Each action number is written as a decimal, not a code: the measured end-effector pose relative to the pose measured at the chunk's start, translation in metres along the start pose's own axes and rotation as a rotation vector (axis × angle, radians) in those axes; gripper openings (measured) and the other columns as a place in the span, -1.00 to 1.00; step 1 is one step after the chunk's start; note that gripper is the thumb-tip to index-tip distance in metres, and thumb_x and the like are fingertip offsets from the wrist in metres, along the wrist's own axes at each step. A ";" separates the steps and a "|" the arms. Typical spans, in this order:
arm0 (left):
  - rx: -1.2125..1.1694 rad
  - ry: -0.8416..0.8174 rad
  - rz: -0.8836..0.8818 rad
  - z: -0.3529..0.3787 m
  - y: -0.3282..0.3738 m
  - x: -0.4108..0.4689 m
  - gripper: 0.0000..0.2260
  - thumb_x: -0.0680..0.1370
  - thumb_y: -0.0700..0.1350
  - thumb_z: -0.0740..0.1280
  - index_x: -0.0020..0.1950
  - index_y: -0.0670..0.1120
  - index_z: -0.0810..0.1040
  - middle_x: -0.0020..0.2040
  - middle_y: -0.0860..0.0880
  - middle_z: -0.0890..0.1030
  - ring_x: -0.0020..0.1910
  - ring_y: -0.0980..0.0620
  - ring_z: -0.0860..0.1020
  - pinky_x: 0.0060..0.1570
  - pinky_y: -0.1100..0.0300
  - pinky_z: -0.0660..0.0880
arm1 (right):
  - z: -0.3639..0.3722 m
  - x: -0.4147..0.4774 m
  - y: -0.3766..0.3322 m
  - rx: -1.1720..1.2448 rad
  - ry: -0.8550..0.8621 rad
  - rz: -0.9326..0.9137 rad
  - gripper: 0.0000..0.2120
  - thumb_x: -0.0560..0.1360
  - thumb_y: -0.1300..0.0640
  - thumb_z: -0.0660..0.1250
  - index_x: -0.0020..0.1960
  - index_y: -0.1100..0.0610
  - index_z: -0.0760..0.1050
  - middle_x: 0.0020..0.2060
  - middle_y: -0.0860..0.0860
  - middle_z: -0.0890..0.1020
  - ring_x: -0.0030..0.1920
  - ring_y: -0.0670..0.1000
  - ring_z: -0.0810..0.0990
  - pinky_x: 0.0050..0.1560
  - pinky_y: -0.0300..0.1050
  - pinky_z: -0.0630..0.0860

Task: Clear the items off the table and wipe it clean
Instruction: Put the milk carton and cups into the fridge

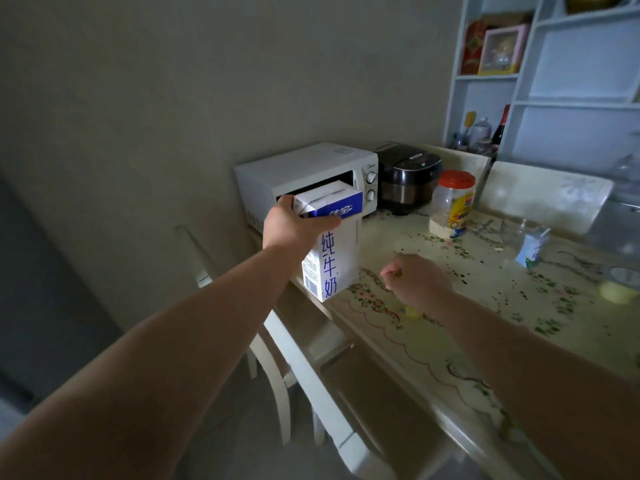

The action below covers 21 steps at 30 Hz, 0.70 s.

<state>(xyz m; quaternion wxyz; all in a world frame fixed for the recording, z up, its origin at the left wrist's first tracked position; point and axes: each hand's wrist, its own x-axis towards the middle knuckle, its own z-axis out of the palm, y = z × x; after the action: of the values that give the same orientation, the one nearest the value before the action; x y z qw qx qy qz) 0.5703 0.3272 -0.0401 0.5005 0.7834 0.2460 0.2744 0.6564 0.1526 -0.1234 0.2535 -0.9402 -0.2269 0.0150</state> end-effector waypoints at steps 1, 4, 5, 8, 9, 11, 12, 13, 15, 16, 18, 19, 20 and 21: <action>-0.002 0.025 -0.004 -0.007 0.001 -0.006 -0.59 0.25 -0.06 0.63 -0.11 -0.08 0.45 -0.17 0.00 0.66 -0.22 0.03 0.66 -0.19 0.06 0.63 | -0.001 -0.006 -0.004 0.003 -0.011 -0.029 -0.78 0.53 0.09 0.18 -0.08 -0.06 0.60 -0.22 -0.15 0.62 -0.22 -0.09 0.56 -0.16 -0.18 0.46; -0.017 0.100 -0.015 -0.033 0.003 -0.036 -0.57 0.22 -0.08 0.63 -0.04 -0.09 0.50 -0.14 0.02 0.66 -0.20 0.03 0.66 -0.14 0.01 0.64 | -0.005 -0.035 -0.016 0.016 -0.048 -0.153 -0.71 0.55 0.14 0.15 -0.25 -0.04 0.56 -0.37 -0.17 0.53 -0.26 -0.07 0.55 -0.18 -0.18 0.45; -0.021 0.126 -0.024 -0.041 0.003 -0.046 -0.56 0.22 -0.08 0.63 -0.04 -0.08 0.50 -0.14 0.03 0.66 -0.20 0.04 0.66 -0.14 0.00 0.65 | -0.006 -0.046 -0.019 0.020 -0.050 -0.180 -0.66 0.55 0.17 0.15 -0.35 -0.04 0.50 -0.44 -0.16 0.47 -0.33 -0.09 0.51 -0.24 -0.19 0.43; -0.007 0.197 -0.074 -0.066 0.002 -0.085 -0.56 0.22 -0.07 0.62 -0.03 -0.08 0.50 -0.15 0.03 0.66 -0.23 0.05 0.65 -0.19 0.02 0.65 | -0.003 -0.079 -0.025 0.031 -0.045 -0.215 -0.60 0.51 0.16 0.16 -0.50 0.07 0.31 -0.51 -0.03 0.46 -0.46 -0.06 0.41 -0.23 -0.07 0.53; 0.001 0.223 -0.088 -0.077 0.001 -0.102 -0.56 0.23 -0.07 0.62 -0.02 -0.08 0.50 -0.16 0.04 0.65 -0.24 0.05 0.65 -0.20 0.04 0.65 | -0.001 -0.091 -0.029 0.036 -0.055 -0.226 -0.61 0.51 0.14 0.15 -0.49 0.08 0.32 -0.48 0.01 0.49 -0.44 -0.04 0.44 -0.20 -0.06 0.53; 0.021 0.269 -0.110 -0.095 -0.004 -0.130 -0.56 0.23 -0.06 0.62 -0.01 -0.07 0.51 -0.18 0.06 0.64 -0.24 0.06 0.65 -0.22 0.06 0.64 | 0.005 -0.111 -0.038 0.055 -0.091 -0.264 -0.61 0.53 0.09 0.12 -0.48 0.03 0.31 -0.48 -0.03 0.43 -0.43 -0.08 0.39 -0.20 -0.13 0.47; 0.038 0.299 -0.123 -0.107 -0.008 -0.146 -0.56 0.23 -0.06 0.62 -0.01 -0.06 0.51 -0.18 0.07 0.64 -0.24 0.06 0.64 -0.22 0.06 0.64 | 0.009 -0.123 -0.046 0.063 -0.114 -0.294 -0.63 0.53 0.09 0.11 -0.46 0.00 0.30 -0.48 -0.06 0.39 -0.43 -0.10 0.37 -0.19 -0.15 0.42; 0.050 0.319 -0.138 -0.117 -0.012 -0.160 -0.57 0.23 -0.05 0.62 -0.02 -0.05 0.51 -0.18 0.07 0.64 -0.24 0.06 0.64 -0.21 0.05 0.64 | 0.013 -0.133 -0.053 0.070 -0.134 -0.310 -0.65 0.53 0.09 0.12 -0.44 -0.02 0.35 -0.46 -0.08 0.41 -0.40 -0.12 0.39 -0.19 -0.17 0.40; 0.066 0.352 -0.173 -0.136 -0.021 -0.188 -0.57 0.21 -0.04 0.62 -0.03 -0.03 0.50 -0.17 0.06 0.65 -0.23 0.04 0.65 -0.19 0.01 0.65 | 0.022 -0.155 -0.066 0.091 -0.159 -0.329 -0.67 0.53 0.10 0.15 -0.41 -0.02 0.40 -0.43 -0.10 0.46 -0.37 -0.14 0.43 -0.28 -0.21 0.35; 0.075 0.368 -0.191 -0.146 -0.026 -0.201 -0.57 0.21 -0.04 0.62 -0.05 -0.02 0.50 -0.17 0.05 0.66 -0.22 0.03 0.65 -0.18 -0.02 0.65 | 0.026 -0.166 -0.072 0.115 -0.163 -0.346 -0.65 0.52 0.12 0.16 -0.44 -0.02 0.35 -0.47 -0.11 0.41 -0.41 -0.15 0.38 -0.34 -0.24 0.30; 0.099 0.403 -0.223 -0.165 -0.037 -0.226 -0.57 0.19 -0.03 0.62 -0.07 -0.01 0.49 -0.17 0.05 0.66 -0.22 0.02 0.66 -0.19 -0.04 0.65 | 0.033 -0.186 -0.085 0.150 -0.179 -0.354 -0.65 0.51 0.11 0.18 -0.44 -0.01 0.39 -0.48 -0.11 0.39 -0.42 -0.11 0.36 -0.39 -0.26 0.28; 0.107 0.436 -0.238 -0.179 -0.042 -0.241 -0.57 0.19 -0.03 0.63 -0.08 -0.01 0.49 -0.18 0.05 0.66 -0.23 0.02 0.65 -0.20 -0.04 0.65 | 0.037 -0.197 -0.094 0.137 -0.202 -0.369 -0.71 0.51 0.10 0.19 -0.37 -0.01 0.50 -0.41 -0.10 0.48 -0.36 -0.07 0.44 -0.36 -0.24 0.36; 0.112 0.467 -0.248 -0.191 -0.047 -0.254 -0.57 0.18 -0.02 0.63 -0.09 -0.01 0.50 -0.19 0.05 0.66 -0.24 0.02 0.65 -0.20 -0.04 0.65 | 0.040 -0.207 -0.104 0.121 -0.231 -0.373 -0.77 0.51 0.07 0.21 -0.26 -0.01 0.57 -0.31 -0.09 0.58 -0.27 -0.02 0.54 -0.27 -0.20 0.46; 0.123 0.488 -0.262 -0.201 -0.052 -0.265 -0.57 0.18 -0.02 0.62 -0.09 -0.02 0.50 -0.20 0.05 0.65 -0.25 0.02 0.65 -0.21 -0.03 0.65 | 0.042 -0.214 -0.112 0.110 -0.249 -0.377 -0.80 0.51 0.05 0.22 -0.19 -0.03 0.59 -0.20 -0.08 0.65 -0.16 0.01 0.60 -0.15 -0.15 0.53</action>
<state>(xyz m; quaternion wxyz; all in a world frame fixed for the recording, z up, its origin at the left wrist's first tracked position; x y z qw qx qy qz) 0.2358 0.3021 -0.0668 0.4092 0.6846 0.4745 0.3725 0.4112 0.1655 -0.1239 0.2726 -0.8569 -0.4269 0.0958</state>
